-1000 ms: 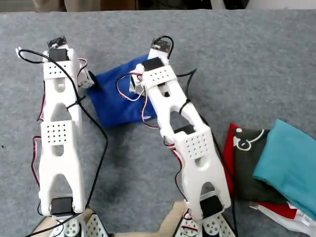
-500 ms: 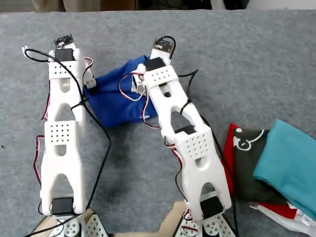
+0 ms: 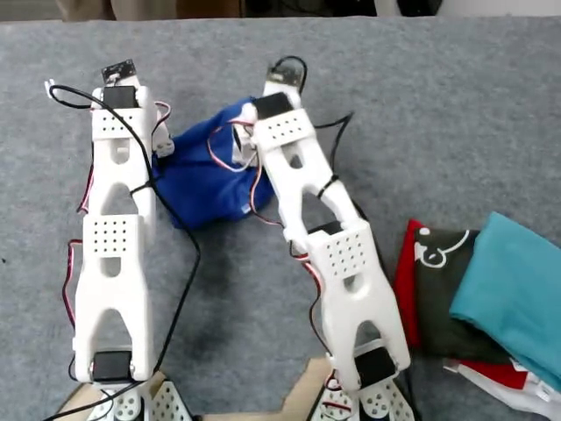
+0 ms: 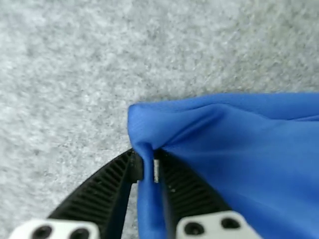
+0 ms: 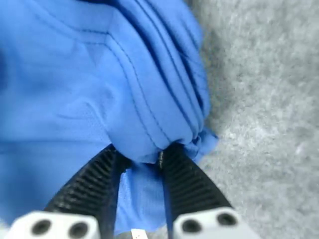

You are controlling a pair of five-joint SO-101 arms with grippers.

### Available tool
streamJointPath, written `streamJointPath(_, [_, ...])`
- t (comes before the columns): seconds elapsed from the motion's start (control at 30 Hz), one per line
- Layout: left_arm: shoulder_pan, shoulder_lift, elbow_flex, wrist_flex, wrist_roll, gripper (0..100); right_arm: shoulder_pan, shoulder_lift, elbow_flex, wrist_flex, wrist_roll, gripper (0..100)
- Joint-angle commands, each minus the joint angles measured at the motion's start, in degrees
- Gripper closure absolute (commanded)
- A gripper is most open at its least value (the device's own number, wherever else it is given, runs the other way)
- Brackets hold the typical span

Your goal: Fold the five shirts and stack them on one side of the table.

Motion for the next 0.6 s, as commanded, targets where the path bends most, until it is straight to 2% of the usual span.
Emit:
streamJointPath(0.0, [0.7, -0.8, -5.5, 1.3, 6.8, 98, -0.5, -0.7, -10.7, 4.7, 0.5, 99.5])
streamJointPath(0.3, [1.3, -2.7, -7.5, 1.4, 11.7, 98, 5.1, -1.0, -24.3, 11.9, 1.6, 99.5])
streamJointPath(0.57, [10.8, -15.7, -7.2, 1.4, 14.6, 98, 12.4, -9.4, -22.6, 12.0, 6.2, 99.5])
